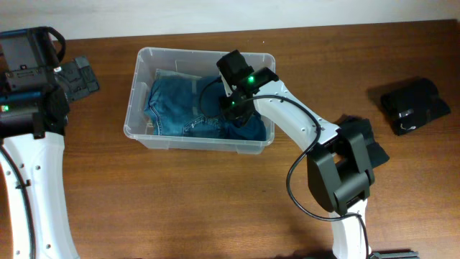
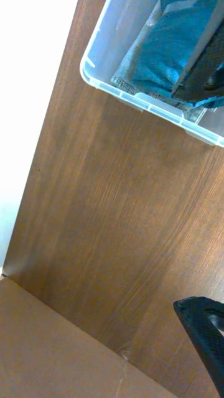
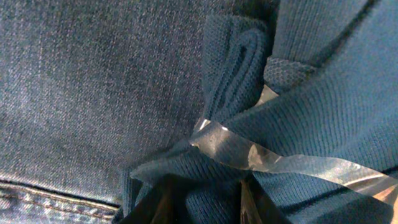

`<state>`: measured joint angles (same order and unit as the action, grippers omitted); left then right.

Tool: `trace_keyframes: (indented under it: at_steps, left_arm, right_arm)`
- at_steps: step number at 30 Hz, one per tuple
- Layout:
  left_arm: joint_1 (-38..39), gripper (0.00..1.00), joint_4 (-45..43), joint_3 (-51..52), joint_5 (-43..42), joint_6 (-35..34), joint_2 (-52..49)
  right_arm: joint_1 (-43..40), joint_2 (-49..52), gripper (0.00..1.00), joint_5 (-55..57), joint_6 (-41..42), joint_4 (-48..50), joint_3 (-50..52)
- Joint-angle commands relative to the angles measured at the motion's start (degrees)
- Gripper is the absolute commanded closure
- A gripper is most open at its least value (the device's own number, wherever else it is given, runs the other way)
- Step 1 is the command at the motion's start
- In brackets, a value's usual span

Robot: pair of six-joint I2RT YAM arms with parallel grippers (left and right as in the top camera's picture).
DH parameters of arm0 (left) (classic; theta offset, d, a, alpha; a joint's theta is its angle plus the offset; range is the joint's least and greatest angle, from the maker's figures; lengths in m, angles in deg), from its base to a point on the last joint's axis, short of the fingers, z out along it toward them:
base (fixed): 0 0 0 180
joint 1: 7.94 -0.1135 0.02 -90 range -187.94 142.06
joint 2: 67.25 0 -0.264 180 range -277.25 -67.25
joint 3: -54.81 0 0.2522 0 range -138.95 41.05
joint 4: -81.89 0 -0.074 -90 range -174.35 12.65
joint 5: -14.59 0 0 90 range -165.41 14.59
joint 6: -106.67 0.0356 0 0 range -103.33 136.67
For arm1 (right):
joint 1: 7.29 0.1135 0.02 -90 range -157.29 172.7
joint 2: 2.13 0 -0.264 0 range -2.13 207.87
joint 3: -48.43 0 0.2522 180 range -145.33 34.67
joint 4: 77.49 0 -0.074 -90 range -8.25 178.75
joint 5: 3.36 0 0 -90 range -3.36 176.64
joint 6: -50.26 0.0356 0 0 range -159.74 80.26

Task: Pack container
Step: 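Lower the teal shirt beside the jeans and press it down, right gripper, then release the teal shirt and grasp a taped black shirt with the right gripper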

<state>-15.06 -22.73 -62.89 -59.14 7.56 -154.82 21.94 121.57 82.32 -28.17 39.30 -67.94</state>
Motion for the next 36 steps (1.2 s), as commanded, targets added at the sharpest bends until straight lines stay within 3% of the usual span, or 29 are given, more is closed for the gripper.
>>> trace_keyframes:
  at_steps: [1, 7, 11, 15, 18, 23, 27, 36]
  left_arm:
    - [-0.2, 0.01, 0.17, -0.68, -0.46, -0.7, -0.5]
    - [-0.2, 0.01, 0.17, -0.68, -0.46, -0.7, -0.5]
    - [-0.2, 0.0, 0.17, -0.68, -0.46, -0.72, -0.5]
    - [-0.2, 0.01, 0.17, -0.68, -0.46, -0.7, -0.5]
    - [-0.2, 0.01, 0.15, -0.68, -0.48, -0.72, -0.5]
    - [-0.17, 0.01, 0.13, -0.68, -0.63, -0.72, -0.5]
    - [-0.2, 0.01, -0.7, -0.68, -3.58, -0.72, -0.5]
    - [-0.2, 0.01, -1.51, -0.66, -3.02, -0.7, -0.7]
  right_arm:
    - [0.57, 7.23, 0.73, -1.03, -0.15, -0.17, 2.16]
    - [-0.96, 3.98, 0.73, -1.01, -0.39, -6.08, -2.23]
    - [-2.32, 0.83, 0.73, -1.01, -1.49, -14.49, -10.95]
    - [-3.34, -1.31, 0.58, -1.01, -2.12, -21.59, -19.5]
    - [-4.74, -1.86, 0.4, -1.01, -2.12, -28.83, -27.91]
    - [-9.6, -1.86, 0.26, -1.01, -2.08, -38.69, -37.73]
    - [-21.24, -1.86, 0.21, -1.01, -1.11, -45.59, -42.42]
    - [-45.4, -0.42, 0.13, -1.05, 2.45, -44.81, -39.23]
